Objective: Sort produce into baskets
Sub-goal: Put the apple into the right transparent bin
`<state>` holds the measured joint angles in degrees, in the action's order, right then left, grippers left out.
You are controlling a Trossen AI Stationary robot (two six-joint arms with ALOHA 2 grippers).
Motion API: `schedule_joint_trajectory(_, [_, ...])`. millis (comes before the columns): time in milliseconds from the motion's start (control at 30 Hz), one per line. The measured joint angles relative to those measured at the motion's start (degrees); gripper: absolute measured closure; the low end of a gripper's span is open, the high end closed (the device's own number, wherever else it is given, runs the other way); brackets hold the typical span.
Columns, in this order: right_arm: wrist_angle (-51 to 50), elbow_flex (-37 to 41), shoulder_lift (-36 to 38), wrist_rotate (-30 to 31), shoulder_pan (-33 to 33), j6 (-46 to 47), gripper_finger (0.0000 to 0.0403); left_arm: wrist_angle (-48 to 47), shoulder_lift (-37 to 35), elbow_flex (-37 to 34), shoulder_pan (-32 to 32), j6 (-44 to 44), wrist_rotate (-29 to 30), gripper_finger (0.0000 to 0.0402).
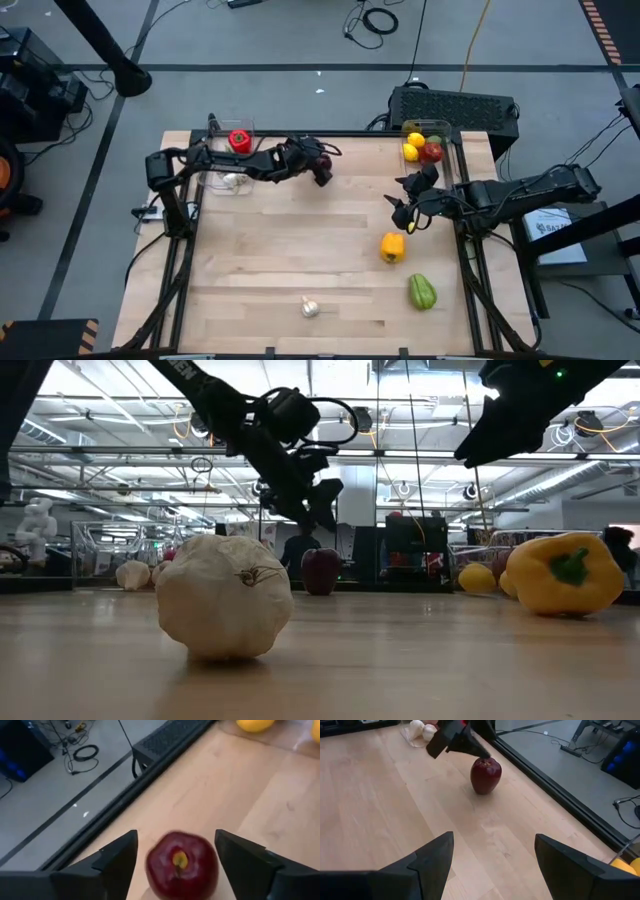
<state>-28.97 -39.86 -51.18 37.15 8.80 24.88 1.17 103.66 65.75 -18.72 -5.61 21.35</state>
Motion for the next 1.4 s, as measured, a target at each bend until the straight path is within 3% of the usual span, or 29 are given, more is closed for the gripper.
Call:
schedule_joint_trajectory(433, [0.4, 0.0, 0.0, 0.0, 0.0, 0.2, 0.0133, 4.9, -0.2, -5.2, -0.9, -0.1, -0.1, 0.0149])
schedule_joint_trajectory(667, [0.5, 0.0, 0.0, 0.0, 0.0, 0.2, 0.0133, 5.3, 0.4, -5.2, -2.3, -0.5, -3.2, 0.0149])
schedule_joint_trajectory(1400, [0.5, 0.0, 0.0, 0.0, 0.0, -0.2, 0.0133, 8.3, 2.7, -5.1, -2.9, 1.5, -3.9, 0.0149])
